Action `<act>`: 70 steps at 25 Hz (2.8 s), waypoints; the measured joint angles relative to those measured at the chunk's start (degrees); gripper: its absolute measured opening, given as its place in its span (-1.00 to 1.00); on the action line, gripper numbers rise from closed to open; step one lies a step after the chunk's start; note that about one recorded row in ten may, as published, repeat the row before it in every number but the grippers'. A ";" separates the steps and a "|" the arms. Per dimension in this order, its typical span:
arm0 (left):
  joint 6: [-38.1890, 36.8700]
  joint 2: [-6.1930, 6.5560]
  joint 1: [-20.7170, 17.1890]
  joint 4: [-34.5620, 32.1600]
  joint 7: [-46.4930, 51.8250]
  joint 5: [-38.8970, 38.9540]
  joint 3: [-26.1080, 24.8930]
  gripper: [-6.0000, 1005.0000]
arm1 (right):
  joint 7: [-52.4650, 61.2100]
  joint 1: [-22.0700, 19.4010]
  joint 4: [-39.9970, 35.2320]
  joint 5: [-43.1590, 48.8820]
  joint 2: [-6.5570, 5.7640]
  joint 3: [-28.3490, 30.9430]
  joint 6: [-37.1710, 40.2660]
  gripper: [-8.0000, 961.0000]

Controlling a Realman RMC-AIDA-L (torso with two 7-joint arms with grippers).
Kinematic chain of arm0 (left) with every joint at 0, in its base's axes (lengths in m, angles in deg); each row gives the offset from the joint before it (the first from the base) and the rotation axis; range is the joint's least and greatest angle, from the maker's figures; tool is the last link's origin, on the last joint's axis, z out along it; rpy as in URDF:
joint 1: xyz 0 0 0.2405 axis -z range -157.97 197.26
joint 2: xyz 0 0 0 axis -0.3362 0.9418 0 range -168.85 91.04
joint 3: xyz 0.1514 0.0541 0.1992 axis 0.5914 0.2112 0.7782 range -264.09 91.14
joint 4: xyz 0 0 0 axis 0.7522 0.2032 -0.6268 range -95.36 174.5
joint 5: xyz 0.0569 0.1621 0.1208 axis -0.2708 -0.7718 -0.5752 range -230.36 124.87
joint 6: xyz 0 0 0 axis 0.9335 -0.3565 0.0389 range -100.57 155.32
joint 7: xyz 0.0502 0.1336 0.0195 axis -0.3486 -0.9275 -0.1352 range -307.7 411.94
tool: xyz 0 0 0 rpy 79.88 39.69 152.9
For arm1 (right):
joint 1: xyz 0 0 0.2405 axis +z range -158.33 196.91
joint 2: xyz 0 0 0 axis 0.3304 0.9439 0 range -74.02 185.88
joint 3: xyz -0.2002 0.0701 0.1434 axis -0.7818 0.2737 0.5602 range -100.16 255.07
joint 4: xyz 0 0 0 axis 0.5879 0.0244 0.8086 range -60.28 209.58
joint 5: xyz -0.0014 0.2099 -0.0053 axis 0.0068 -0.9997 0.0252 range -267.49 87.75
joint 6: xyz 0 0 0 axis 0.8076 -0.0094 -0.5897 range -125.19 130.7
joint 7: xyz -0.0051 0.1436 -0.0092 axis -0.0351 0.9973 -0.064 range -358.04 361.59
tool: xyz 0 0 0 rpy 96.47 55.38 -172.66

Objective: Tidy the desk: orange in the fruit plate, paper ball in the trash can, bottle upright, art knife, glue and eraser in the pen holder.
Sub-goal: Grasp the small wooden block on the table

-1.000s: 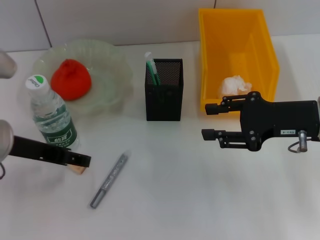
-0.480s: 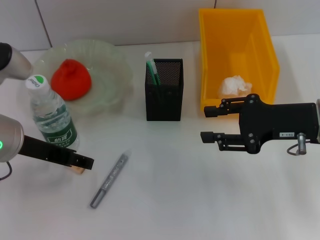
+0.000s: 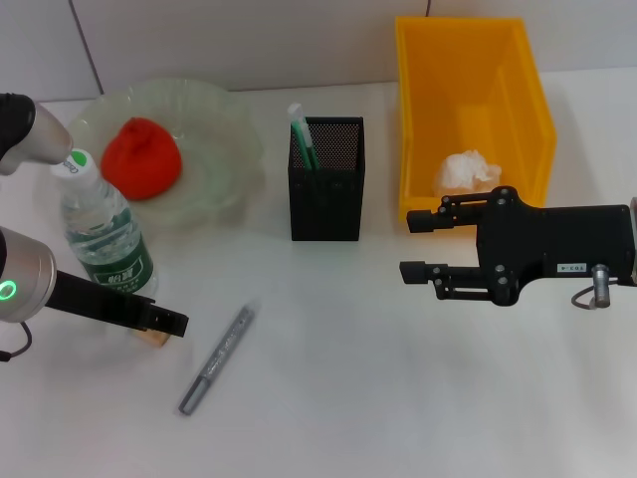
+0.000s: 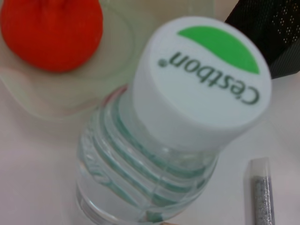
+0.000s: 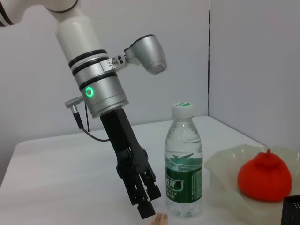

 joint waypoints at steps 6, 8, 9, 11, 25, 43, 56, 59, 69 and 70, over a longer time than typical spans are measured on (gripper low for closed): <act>0.45 0.06 0.13 0.63 0.00 -0.60 0.00 0.68 | -0.01 0.12 0.08 0.00 0.00 -0.10 -0.01 0.20; 0.48 -0.02 0.13 0.74 0.00 -1.65 0.03 0.68 | -0.01 0.18 0.15 0.00 0.00 -0.07 0.00 0.20; 0.48 -0.02 0.13 0.74 0.00 -1.65 0.03 0.68 | -0.01 0.19 0.17 0.00 0.00 -0.03 -0.01 0.20; 0.68 -0.17 0.24 1.67 0.00 -2.81 0.11 0.68 | -0.01 0.19 0.18 0.00 0.00 0.02 0.00 0.20; 0.48 0.08 0.30 1.89 0.00 -2.98 1.25 0.68 | -0.21 0.26 0.92 0.01 0.00 -0.03 -1.10 0.20; -1.70 0.19 0.24 -0.28 -2.62 -5.01 2.10 0.68 | -0.27 0.36 0.97 0.01 -0.06 0.07 -1.24 0.20; -2.75 -0.05 0.88 -1.48 -5.20 -3.88 4.71 0.68 | -0.27 0.74 1.49 0.01 -0.10 -0.06 -2.01 0.20; -2.75 -0.11 0.95 -1.50 -5.48 -3.84 5.10 0.68 | -0.27 0.83 1.50 0.01 -0.16 -0.11 -2.06 0.20; -1.13 -0.01 1.18 -1.55 -6.74 -3.97 7.02 0.68 | -0.27 0.98 1.50 0.01 -0.18 -0.45 -2.67 0.20; -1.05 -0.01 1.19 -1.53 -6.83 -3.95 7.01 0.68 | -0.27 0.98 1.50 0.01 -0.18 -0.45 -2.67 0.20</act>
